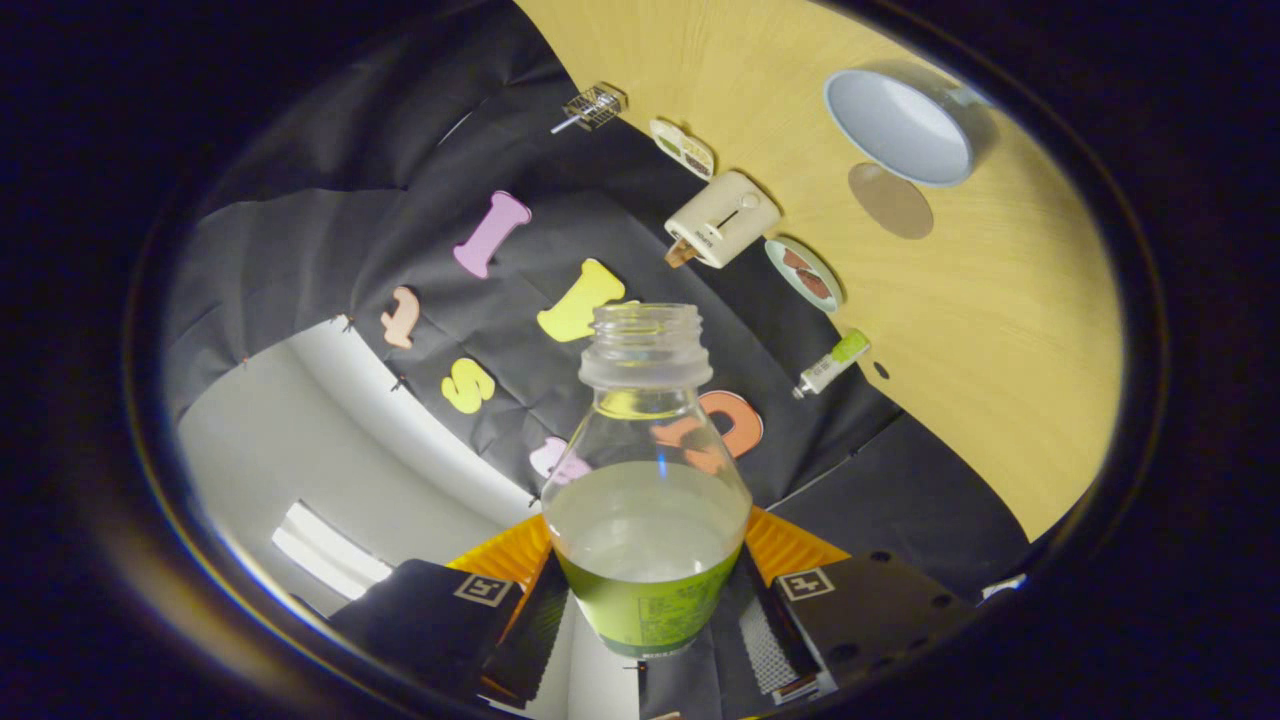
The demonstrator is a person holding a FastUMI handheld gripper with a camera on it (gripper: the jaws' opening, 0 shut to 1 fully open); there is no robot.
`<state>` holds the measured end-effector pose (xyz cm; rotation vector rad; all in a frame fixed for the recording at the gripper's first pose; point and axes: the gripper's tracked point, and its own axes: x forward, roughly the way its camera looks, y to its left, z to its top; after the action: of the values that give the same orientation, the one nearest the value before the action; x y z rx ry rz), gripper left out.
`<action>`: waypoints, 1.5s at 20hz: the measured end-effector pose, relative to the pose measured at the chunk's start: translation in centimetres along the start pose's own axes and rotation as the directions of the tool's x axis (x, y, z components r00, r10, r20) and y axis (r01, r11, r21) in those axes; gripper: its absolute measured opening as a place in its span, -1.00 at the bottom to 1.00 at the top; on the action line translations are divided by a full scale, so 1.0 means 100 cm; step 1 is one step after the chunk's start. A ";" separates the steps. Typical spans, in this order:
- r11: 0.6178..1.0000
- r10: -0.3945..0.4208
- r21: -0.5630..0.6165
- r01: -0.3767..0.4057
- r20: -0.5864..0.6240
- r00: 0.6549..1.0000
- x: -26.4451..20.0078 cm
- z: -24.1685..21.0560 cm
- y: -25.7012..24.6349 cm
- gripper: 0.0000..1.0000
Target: Take the bottle from table, then pour the juice into the cup, finally place the bottle on the coaster
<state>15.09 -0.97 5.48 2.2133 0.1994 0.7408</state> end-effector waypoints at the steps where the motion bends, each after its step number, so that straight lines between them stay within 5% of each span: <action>1: 1.000 -0.010 -0.017 0.010 -0.003 1.000 0.001 0.000 -0.003 0.61; 8: 0.969 -0.161 -0.184 0.165 0.036 0.986 0.004 0.017 -0.053 0.62; 12: 0.873 -0.305 -0.371 0.316 0.090 0.948 0.001 0.022 -0.083 0.62; 18: 0.567 -0.451 -0.672 0.476 0.230 0.862 -0.011 0.045 -0.101 0.63; 22: 0.259 -0.442 -0.803 0.537 0.396 0.805 -0.027 0.073 -0.093 0.63; 30: -0.233 -0.325 -0.870 0.435 0.491 0.808 -0.023 0.078 -0.078 0.64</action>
<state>18.35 -1.36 -5.31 0.4938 0.1833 0.1703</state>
